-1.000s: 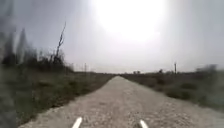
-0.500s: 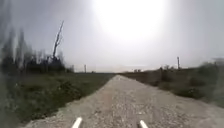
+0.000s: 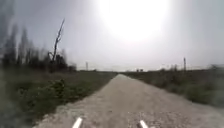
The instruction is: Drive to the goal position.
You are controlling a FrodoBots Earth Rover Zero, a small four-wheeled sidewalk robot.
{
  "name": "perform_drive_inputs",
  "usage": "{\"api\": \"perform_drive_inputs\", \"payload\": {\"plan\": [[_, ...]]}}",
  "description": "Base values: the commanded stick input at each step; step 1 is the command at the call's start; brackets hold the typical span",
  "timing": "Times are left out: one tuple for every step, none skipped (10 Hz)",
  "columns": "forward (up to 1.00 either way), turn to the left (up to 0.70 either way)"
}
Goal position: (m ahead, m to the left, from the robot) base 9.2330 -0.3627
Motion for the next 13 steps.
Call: {"api": "perform_drive_inputs", "payload": {"plan": [[0.70, -0.34], [0.70, -0.25], [0.70, -0.09], [0.70, 0.00], [0.70, 0.00], [0.70, 0.00], [0.70, 0.00], [0.70, 0.00], [0.70, 0.00], [0.70, 0.00], [0.70, -0.15], [0.70, -0.34], [0.70, -0.30]]}}
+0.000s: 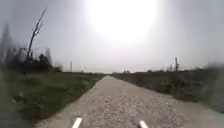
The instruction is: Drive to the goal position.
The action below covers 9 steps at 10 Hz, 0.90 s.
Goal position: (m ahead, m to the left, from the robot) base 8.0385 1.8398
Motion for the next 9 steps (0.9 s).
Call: {"api": "perform_drive_inputs", "payload": {"plan": [[0.70, -0.08], [0.70, 0.00], [0.70, 0.00], [0.70, 0.00], [0.70, 0.00], [0.70, 0.00], [0.70, 0.00], [0.70, 0.00], [0.70, 0.00]]}}
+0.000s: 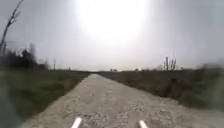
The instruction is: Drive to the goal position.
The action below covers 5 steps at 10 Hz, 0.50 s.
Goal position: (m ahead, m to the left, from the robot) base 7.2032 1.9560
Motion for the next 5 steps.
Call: {"api": "perform_drive_inputs", "payload": {"plan": [[0.70, 0.00], [0.70, 0.00], [0.70, 0.00], [0.70, 0.00], [0.70, 0.00]]}}
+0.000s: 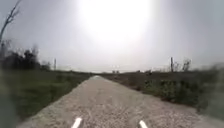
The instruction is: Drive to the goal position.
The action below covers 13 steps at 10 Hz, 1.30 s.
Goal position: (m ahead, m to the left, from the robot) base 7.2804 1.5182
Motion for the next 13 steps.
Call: {"api": "perform_drive_inputs", "payload": {"plan": [[0.70, 0.00], [0.70, 0.00], [0.70, 0.00], [0.70, 0.00], [0.70, 0.00], [0.70, 0.00], [0.70, 0.00], [0.70, 0.00], [0.70, 0.00], [0.70, -0.01], [0.70, -0.04], [0.70, -0.13], [0.70, -0.08]]}}
